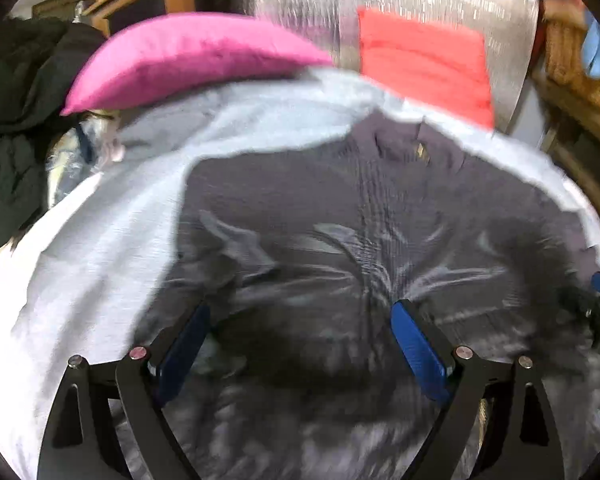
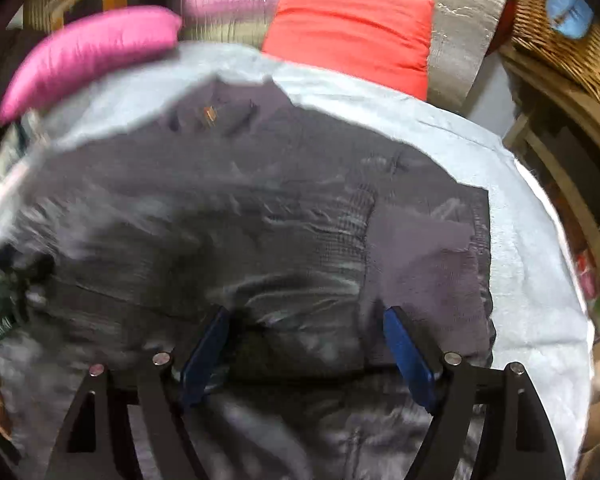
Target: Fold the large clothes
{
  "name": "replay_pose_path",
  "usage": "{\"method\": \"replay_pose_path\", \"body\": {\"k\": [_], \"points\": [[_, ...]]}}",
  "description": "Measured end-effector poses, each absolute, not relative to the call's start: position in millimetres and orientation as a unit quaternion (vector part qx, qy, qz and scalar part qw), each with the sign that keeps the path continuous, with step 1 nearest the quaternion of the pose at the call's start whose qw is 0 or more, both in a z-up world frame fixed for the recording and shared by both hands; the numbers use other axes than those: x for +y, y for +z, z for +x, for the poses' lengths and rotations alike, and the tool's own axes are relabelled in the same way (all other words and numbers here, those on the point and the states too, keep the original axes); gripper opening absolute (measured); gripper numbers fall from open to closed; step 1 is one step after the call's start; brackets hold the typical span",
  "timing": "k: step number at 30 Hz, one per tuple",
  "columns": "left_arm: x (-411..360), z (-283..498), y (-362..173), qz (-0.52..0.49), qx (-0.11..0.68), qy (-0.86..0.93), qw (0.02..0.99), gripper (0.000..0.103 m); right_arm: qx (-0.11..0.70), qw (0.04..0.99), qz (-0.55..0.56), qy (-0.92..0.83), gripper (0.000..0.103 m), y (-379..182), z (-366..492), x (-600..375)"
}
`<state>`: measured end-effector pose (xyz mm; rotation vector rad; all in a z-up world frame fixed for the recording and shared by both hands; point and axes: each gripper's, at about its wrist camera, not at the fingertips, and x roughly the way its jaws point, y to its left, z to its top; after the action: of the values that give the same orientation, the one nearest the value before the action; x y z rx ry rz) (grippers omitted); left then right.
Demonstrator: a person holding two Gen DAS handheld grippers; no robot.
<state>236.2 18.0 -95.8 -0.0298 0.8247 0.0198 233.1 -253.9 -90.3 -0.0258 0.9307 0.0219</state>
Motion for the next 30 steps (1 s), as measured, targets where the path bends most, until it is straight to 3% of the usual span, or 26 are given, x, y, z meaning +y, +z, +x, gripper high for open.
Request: {"method": "replay_pose_path", "body": {"k": [3,12,20,28,30], "points": [[59.7,194.8,-84.3,-0.032,0.388,0.027,0.921,0.092,0.424,0.905,0.022,0.022,0.082,-65.5,190.1,-270.5],[180.8,55.7,-100.1,-0.129,0.411,0.085,0.899,0.092,0.423,0.895,0.140,-0.013,0.082,-78.1,-1.7,-345.5],[183.9,-4.9,-123.2,-0.196,0.444,0.035,0.874,0.092,0.439,0.859,0.263,0.016,0.082,-118.9,-86.4,-368.8],[160.3,-20.6,-144.8,-0.180,0.481,0.022,0.858,0.092,0.447,0.835,0.318,0.052,0.082,-143.3,-93.5,-360.6],[157.2,-24.4,-143.8,-0.175,0.479,0.020,0.860,0.092,0.451,0.834,0.313,0.062,0.075,-146.1,-96.5,-354.6]]}}
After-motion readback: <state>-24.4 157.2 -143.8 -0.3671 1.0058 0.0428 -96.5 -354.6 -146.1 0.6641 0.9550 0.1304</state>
